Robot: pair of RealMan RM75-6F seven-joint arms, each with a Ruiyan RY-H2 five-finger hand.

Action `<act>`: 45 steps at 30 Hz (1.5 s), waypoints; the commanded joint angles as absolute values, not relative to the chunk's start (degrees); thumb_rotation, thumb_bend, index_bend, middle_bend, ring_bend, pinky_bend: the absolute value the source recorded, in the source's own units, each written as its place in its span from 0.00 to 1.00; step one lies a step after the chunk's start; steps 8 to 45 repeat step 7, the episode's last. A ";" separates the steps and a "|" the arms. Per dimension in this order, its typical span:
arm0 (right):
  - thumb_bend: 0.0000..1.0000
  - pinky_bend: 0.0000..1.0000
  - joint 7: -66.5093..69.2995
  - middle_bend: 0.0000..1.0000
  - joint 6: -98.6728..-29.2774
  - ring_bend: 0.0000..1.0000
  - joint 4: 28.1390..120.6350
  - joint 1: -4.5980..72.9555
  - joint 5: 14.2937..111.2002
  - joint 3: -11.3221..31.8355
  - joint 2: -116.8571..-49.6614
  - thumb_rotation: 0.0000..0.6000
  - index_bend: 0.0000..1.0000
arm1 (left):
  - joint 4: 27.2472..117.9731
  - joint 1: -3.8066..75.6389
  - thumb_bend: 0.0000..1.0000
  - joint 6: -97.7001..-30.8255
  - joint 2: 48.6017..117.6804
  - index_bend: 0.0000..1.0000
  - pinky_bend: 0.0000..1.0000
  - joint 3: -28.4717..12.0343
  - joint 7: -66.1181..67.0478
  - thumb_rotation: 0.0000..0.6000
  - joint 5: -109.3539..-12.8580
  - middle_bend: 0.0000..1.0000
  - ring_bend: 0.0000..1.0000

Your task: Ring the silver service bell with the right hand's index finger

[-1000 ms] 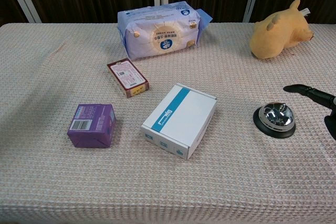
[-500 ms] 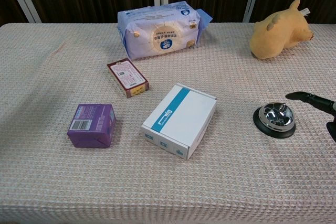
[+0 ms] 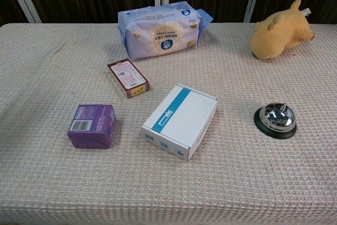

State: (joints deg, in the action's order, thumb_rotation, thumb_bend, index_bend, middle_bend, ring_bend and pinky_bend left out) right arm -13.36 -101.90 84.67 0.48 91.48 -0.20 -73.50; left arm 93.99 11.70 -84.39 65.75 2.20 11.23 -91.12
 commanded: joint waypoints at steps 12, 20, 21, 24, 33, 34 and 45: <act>0.05 0.00 -6.99 0.00 -94.49 0.00 88.95 -2.20 84.43 0.74 -67.02 0.92 0.00 | 93.49 5.40 0.01 -89.51 65.05 0.05 0.16 4.79 9.98 0.36 -90.97 0.06 0.02; 0.05 0.00 -6.99 0.00 -94.49 0.00 88.95 -2.20 84.43 0.74 -67.02 0.92 0.00 | 93.49 5.40 0.01 -89.51 65.05 0.05 0.16 4.79 9.98 0.36 -90.97 0.06 0.02; 0.05 0.00 -6.99 0.00 -94.49 0.00 88.95 -2.20 84.43 0.74 -67.02 0.92 0.00 | 93.49 5.40 0.01 -89.51 65.05 0.05 0.16 4.79 9.98 0.36 -90.97 0.06 0.02; 0.05 0.00 -6.99 0.00 -94.49 0.00 88.95 -2.20 84.43 0.74 -67.02 0.92 0.00 | 93.49 5.40 0.01 -89.51 65.05 0.05 0.16 4.79 9.98 0.36 -90.97 0.06 0.02; 0.05 0.00 -6.99 0.00 -94.49 0.00 88.95 -2.20 84.43 0.74 -67.02 0.92 0.00 | 93.49 5.40 0.01 -89.51 65.05 0.05 0.16 4.79 9.98 0.36 -90.97 0.06 0.02; 0.05 0.00 -6.99 0.00 -94.49 0.00 88.95 -2.20 84.43 0.74 -67.02 0.92 0.00 | 93.49 5.40 0.01 -89.51 65.05 0.05 0.16 4.79 9.98 0.36 -90.97 0.06 0.02; 0.05 0.00 -6.99 0.00 -94.49 0.00 88.95 -2.20 84.43 0.74 -67.02 0.92 0.00 | 93.49 5.40 0.01 -89.51 65.05 0.05 0.16 4.79 9.98 0.36 -90.97 0.06 0.02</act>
